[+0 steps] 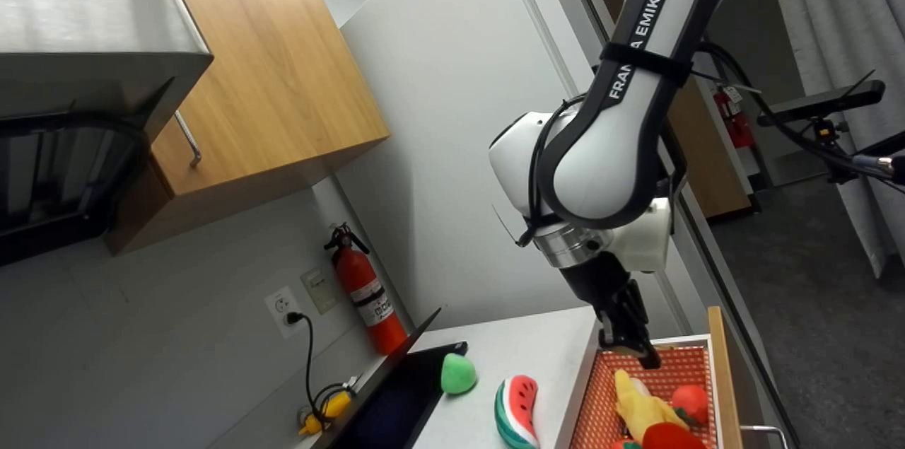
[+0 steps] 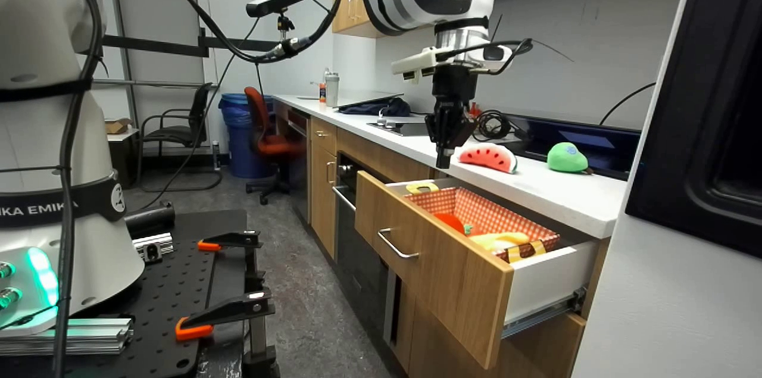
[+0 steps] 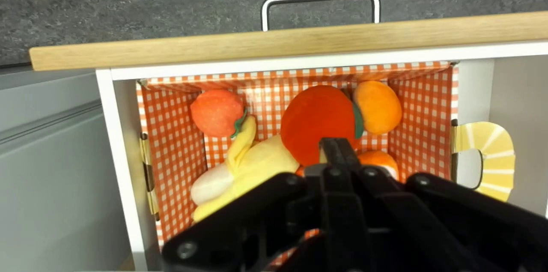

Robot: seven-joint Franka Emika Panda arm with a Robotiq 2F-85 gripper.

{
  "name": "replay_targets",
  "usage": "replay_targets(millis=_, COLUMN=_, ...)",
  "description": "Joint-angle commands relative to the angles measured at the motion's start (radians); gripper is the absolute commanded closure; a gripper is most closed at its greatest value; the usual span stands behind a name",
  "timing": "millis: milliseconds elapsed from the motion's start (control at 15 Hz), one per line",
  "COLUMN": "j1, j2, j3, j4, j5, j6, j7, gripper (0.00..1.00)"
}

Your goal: Open the top drawer, Pick up the watermelon plush toy from the countertop and put it in the basket. Pick up the banana plush toy from the basket in the drawer and put it on the countertop. Close the top drawer.

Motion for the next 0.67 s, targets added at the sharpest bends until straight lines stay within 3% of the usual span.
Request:
replay_targets(millis=0, j1=0.009, j2=0.042, j3=-0.005, j4=0.011, j5=-0.028, j6=0.041, j7=0.050, gripper=1.00)
replay_targets(millis=600, j1=0.013, j2=0.124, j3=-0.020, j4=0.016, j5=-0.040, j6=0.038, j7=0.082, gripper=1.00)
